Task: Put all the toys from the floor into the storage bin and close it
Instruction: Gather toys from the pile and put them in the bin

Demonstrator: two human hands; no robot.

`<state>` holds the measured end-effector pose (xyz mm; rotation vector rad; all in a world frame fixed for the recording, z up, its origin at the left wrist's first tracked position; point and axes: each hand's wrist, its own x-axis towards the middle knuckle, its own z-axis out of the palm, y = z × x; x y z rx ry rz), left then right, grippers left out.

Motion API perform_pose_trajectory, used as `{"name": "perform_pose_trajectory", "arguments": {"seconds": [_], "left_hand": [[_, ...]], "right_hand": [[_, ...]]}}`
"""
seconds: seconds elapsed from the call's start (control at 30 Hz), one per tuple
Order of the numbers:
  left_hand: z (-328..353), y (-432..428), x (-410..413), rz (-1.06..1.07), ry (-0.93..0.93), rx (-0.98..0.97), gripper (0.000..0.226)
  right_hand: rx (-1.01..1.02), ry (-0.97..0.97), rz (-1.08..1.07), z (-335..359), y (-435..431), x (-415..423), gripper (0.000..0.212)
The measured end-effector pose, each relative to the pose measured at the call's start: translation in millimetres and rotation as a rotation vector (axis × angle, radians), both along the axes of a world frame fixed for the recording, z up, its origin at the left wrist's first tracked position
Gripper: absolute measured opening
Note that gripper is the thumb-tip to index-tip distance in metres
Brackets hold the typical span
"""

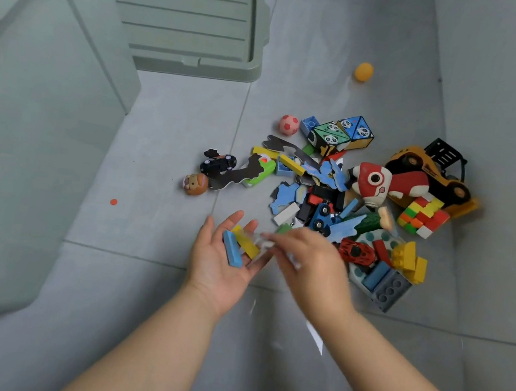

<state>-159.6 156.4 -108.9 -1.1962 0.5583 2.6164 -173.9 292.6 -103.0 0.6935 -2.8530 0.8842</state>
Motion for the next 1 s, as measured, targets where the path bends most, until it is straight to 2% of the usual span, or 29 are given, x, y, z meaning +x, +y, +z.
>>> {"name": "perform_pose_trajectory", "arguments": {"seconds": [0.07,0.13,0.17,0.23,0.3,0.4,0.53,0.6,0.67,0.73,0.77,0.8,0.9,1.0], "left_hand": [[-1,-3,-1,0.027,0.006,-0.012,0.044],[-2,-7,-2,0.059,0.005,-0.029,0.042],[-2,-9,-2,0.069,0.004,-0.034,0.041],[-3,-12,0,0.069,0.013,-0.035,0.042],[-3,-15,2,0.051,0.022,-0.036,0.044],[-3,-16,6,0.049,0.032,-0.017,0.048],[-1,-18,7,0.041,0.042,0.005,0.049],[-1,-19,8,0.039,0.040,0.008,0.050],[-1,-18,9,0.035,0.038,0.006,0.052],[-1,-17,9,0.031,0.051,0.010,0.055],[-1,-17,9,0.028,0.063,0.020,0.056],[-2,-17,8,0.024,0.072,0.026,0.056],[-3,-16,6,0.012,0.089,0.026,0.049],[-5,-13,4,0.032,0.075,-0.006,0.043]], "right_hand": [[0.059,0.007,0.137,-1,-7,8,0.042],[0.042,-0.112,0.040,-2,-4,1,0.056],[0.073,-0.191,-0.037,-4,0,-6,0.058],[0.332,-0.305,-0.047,-13,7,-26,0.062],[0.603,-0.357,0.109,-25,7,-49,0.066],[0.715,-0.346,0.238,-37,-1,-70,0.049],[0.570,-0.375,0.253,-45,-5,-79,0.036],[0.467,-0.347,0.152,-44,-5,-77,0.033],[0.235,-0.324,-0.056,-33,-10,-69,0.028],[-0.119,-0.449,-0.219,-8,-24,-52,0.023],[-0.245,-0.519,-0.224,6,-33,-39,0.023],[-0.290,-0.558,-0.189,17,-43,-25,0.027],[-0.229,-0.532,-0.071,29,-58,4,0.048],[-0.150,-0.401,-0.215,18,-33,-10,0.037]]}}
